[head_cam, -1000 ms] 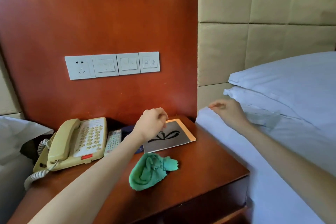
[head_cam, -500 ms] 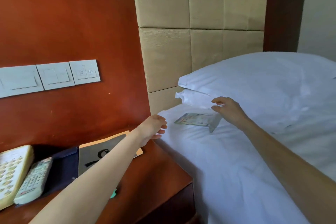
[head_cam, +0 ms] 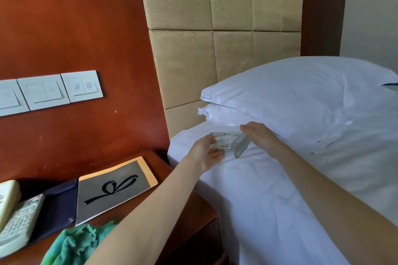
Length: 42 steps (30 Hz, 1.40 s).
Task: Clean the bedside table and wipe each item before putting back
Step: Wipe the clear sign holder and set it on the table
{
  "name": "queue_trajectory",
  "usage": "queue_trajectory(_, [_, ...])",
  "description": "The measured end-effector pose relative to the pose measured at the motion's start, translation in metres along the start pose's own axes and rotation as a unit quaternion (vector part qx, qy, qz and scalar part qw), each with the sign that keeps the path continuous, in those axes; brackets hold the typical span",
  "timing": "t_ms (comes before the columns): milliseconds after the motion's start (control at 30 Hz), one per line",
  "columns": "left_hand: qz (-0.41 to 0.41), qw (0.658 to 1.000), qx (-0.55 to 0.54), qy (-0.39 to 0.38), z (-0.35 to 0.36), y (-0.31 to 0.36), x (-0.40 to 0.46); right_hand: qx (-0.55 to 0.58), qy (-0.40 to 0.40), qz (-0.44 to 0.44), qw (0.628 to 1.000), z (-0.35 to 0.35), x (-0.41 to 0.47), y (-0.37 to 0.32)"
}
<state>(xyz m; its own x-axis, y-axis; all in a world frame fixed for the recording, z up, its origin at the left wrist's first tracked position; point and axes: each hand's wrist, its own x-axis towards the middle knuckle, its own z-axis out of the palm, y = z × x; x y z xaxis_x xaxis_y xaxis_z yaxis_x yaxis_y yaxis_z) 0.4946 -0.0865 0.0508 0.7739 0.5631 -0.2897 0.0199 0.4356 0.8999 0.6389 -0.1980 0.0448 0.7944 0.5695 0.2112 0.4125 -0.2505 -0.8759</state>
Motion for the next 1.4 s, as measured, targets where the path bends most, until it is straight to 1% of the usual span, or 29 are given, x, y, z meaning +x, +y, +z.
queue_trajectory(67, [0.015, 1.000, 0.000, 0.005, 0.000, -0.003, 0.000, 0.019, 0.022, -0.015, 0.999, 0.003, -0.001, 0.000])
queue_trajectory(167, [0.069, 0.997, 0.016, 0.019, -0.002, -0.008, -0.003, 0.040, 0.043, -0.021, 0.998, 0.006, -0.004, -0.002])
queue_trajectory(300, [0.161, 0.981, 0.083, 0.068, -0.015, -0.007, -0.012, 0.087, -0.009, -0.035, 0.996, 0.010, -0.012, -0.014])
queue_trajectory(400, [0.232, 0.956, 0.142, 0.110, -0.039, 0.005, -0.026, 0.141, -0.025, -0.062, 0.988, 0.022, -0.029, -0.033])
queue_trajectory(467, [0.279, 0.939, 0.160, 0.121, -0.060, 0.014, -0.042, 0.164, -0.020, -0.091, 0.982, 0.037, -0.045, -0.047])
queue_trajectory(600, [0.376, 0.901, 0.177, 0.124, -0.106, 0.028, -0.077, 0.203, -0.017, -0.133, 0.970, 0.077, -0.079, -0.073])
queue_trajectory(667, [0.412, 0.886, 0.162, 0.136, -0.129, 0.031, -0.093, 0.236, -0.026, -0.149, 0.960, 0.099, -0.092, -0.087])
queue_trajectory(700, [0.420, 0.885, 0.140, 0.145, -0.141, 0.033, -0.102, 0.248, -0.031, -0.159, 0.955, 0.110, -0.098, -0.095])
queue_trajectory(767, [0.422, 0.889, 0.090, 0.151, -0.167, 0.035, -0.118, 0.257, -0.040, -0.177, 0.949, 0.133, -0.109, -0.109])
queue_trajectory(800, [0.423, 0.890, 0.082, 0.150, -0.181, 0.036, -0.126, 0.253, -0.046, -0.185, 0.949, 0.145, -0.115, -0.115])
queue_trajectory(900, [0.432, 0.878, 0.129, 0.157, -0.223, 0.036, -0.150, 0.211, -0.075, -0.214, 0.951, 0.180, -0.134, -0.130])
queue_trajectory(967, [0.431, 0.876, 0.158, 0.147, -0.246, 0.036, -0.169, 0.179, -0.098, -0.233, 0.951, 0.201, -0.147, -0.139])
queue_trajectory(1033, [0.409, 0.887, 0.173, 0.126, -0.264, 0.036, -0.185, 0.153, -0.112, -0.249, 0.950, 0.221, -0.159, -0.147])
queue_trajectory(1100, [0.373, 0.902, 0.181, 0.123, -0.280, 0.037, -0.198, 0.144, -0.120, -0.251, 0.950, 0.239, -0.169, -0.156])
queue_trajectory(1200, [0.354, 0.910, 0.169, 0.136, -0.302, 0.035, -0.213, 0.168, -0.156, -0.225, 0.947, 0.259, -0.182, -0.167])
queue_trajectory(1267, [0.353, 0.909, 0.167, 0.142, -0.315, 0.035, -0.222, 0.188, -0.208, -0.191, 0.941, 0.269, -0.186, -0.175])
queue_trajectory(1333, [0.344, 0.908, 0.190, 0.147, -0.329, 0.036, -0.229, 0.222, -0.246, -0.149, 0.932, 0.273, -0.186, -0.186])
queue_trajectory(1400, [0.321, 0.912, 0.217, 0.133, -0.343, 0.036, -0.236, 0.255, -0.246, -0.118, 0.928, 0.272, -0.180, -0.199])
